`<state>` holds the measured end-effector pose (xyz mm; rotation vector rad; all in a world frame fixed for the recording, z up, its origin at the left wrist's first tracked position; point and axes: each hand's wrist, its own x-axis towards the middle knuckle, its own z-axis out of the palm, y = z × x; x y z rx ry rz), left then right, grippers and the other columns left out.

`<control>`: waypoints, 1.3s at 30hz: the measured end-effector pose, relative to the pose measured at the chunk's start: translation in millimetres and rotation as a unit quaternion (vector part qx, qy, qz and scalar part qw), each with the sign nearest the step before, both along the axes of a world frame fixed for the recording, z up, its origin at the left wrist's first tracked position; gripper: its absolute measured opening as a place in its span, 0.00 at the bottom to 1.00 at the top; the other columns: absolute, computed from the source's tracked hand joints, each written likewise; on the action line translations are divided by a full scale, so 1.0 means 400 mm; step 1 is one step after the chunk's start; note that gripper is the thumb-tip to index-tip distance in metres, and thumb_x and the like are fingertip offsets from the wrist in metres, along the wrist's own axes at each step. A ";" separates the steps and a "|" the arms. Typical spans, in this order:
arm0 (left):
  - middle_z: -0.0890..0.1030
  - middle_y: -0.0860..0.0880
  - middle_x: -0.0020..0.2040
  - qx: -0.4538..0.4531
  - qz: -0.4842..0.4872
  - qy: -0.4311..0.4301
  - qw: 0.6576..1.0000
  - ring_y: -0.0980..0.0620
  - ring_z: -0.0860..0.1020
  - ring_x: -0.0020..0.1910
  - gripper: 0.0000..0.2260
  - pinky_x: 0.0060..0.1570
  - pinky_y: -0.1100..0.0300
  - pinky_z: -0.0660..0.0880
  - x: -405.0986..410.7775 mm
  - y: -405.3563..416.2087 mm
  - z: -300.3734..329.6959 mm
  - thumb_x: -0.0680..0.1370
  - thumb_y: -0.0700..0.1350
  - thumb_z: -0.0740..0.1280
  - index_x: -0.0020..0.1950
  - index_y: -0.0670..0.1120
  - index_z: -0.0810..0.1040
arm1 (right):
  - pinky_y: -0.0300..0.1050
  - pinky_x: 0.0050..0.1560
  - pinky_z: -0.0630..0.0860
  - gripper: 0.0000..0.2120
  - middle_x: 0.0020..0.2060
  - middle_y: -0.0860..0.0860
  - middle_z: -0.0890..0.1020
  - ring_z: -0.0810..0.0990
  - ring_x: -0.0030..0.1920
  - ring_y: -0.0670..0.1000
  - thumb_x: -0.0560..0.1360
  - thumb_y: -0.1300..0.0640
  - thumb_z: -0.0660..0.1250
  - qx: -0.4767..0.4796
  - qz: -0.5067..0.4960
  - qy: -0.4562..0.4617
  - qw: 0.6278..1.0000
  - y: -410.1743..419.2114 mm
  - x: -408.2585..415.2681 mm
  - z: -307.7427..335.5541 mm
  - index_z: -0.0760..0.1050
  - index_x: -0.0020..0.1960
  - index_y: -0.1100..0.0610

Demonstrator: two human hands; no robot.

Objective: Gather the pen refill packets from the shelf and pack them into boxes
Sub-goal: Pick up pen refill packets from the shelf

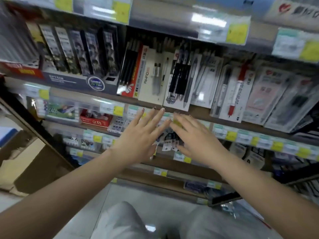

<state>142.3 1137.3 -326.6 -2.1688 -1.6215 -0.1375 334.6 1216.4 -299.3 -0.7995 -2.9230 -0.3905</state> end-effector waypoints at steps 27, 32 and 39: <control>0.61 0.40 0.75 0.013 0.048 -0.035 0.998 0.38 0.62 0.73 0.41 0.68 0.39 0.59 0.229 -0.058 -0.419 0.69 0.52 0.69 0.77 0.46 0.52 | 0.54 0.71 0.34 0.35 0.77 0.53 0.46 0.43 0.77 0.53 0.77 0.46 0.62 0.007 -0.038 0.039 0.998 -0.096 0.223 -0.398 0.48 0.77 0.48; 0.44 0.45 0.78 -0.020 0.063 -0.059 0.996 0.43 0.46 0.77 0.39 0.74 0.46 0.44 0.231 -0.062 -0.407 0.76 0.54 0.62 0.77 0.52 0.37 | 0.54 0.71 0.34 0.36 0.77 0.51 0.46 0.42 0.77 0.52 0.77 0.46 0.62 -0.016 -0.060 0.044 0.997 -0.104 0.234 -0.400 0.45 0.77 0.47; 0.40 0.49 0.78 -0.040 0.072 -0.088 0.993 0.47 0.40 0.77 0.36 0.74 0.49 0.39 0.253 0.018 -0.376 0.79 0.55 0.58 0.76 0.53 0.34 | 0.55 0.72 0.35 0.35 0.77 0.50 0.46 0.43 0.77 0.51 0.77 0.46 0.62 -0.029 -0.094 0.041 0.994 -0.056 0.265 -0.409 0.46 0.77 0.46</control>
